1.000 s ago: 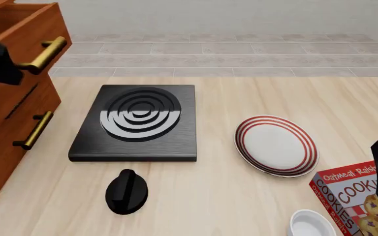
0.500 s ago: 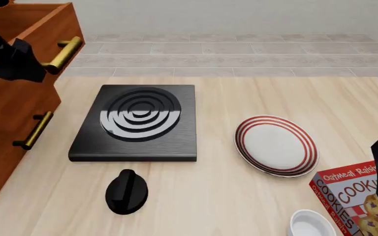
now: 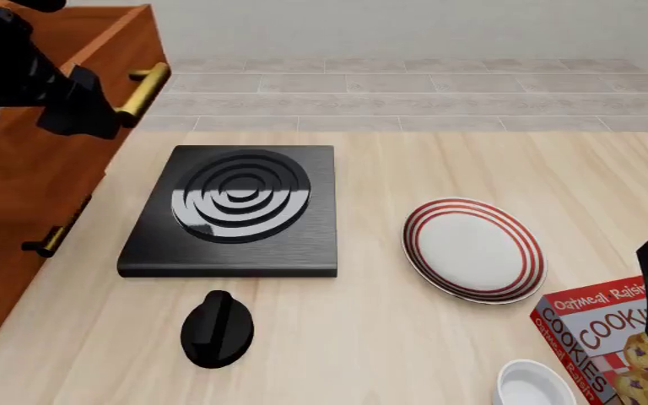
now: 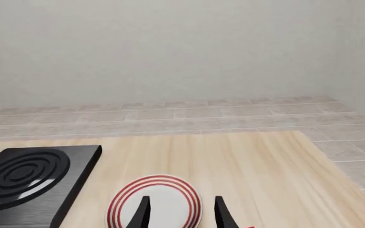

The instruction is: Pick the akita bowl in the top layer of the wooden cabinet and place it on the plate.

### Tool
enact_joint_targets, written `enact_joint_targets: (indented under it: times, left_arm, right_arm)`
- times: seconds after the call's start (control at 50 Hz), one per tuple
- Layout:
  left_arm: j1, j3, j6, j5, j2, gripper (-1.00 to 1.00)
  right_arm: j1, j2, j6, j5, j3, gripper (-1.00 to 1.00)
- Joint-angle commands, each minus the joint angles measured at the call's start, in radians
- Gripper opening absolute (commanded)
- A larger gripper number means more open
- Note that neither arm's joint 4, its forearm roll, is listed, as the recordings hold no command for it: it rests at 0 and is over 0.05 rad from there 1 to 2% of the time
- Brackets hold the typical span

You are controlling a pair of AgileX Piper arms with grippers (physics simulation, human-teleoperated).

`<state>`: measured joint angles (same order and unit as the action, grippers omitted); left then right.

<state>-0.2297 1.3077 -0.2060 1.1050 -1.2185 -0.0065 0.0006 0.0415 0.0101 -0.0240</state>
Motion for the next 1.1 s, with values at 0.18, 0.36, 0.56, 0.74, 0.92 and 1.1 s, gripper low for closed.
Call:
enact_joint_targets:
  times: [0.18,0.36,0.56,0.74,0.92,1.1]
  left_arm:
    - [-0.1,0.016,0.048,-0.009,-0.045,1.0]
    - [-0.124,0.034,0.061,0.001,-0.05,1.0]
    - [-0.164,0.1,0.113,0.039,-0.057,1.0]
    - [-0.178,0.186,0.143,0.089,-0.062,1.0]
    - [-0.18,0.212,0.149,0.107,-0.058,1.0]
    - [-0.176,0.236,0.154,0.115,-0.055,1.0]
  right_arm:
    - [0.0,0.0,-0.001,-0.001,0.002,1.0]
    - [0.001,0.0,-0.005,0.001,0.001,1.0]
    - [0.002,0.0,-0.008,0.001,0.0,1.0]
    - [0.003,0.001,-0.011,0.0,-0.002,1.0]
    - [0.004,0.001,-0.014,0.002,-0.005,1.0]
    - [0.004,0.0,-0.016,0.002,-0.007,1.0]
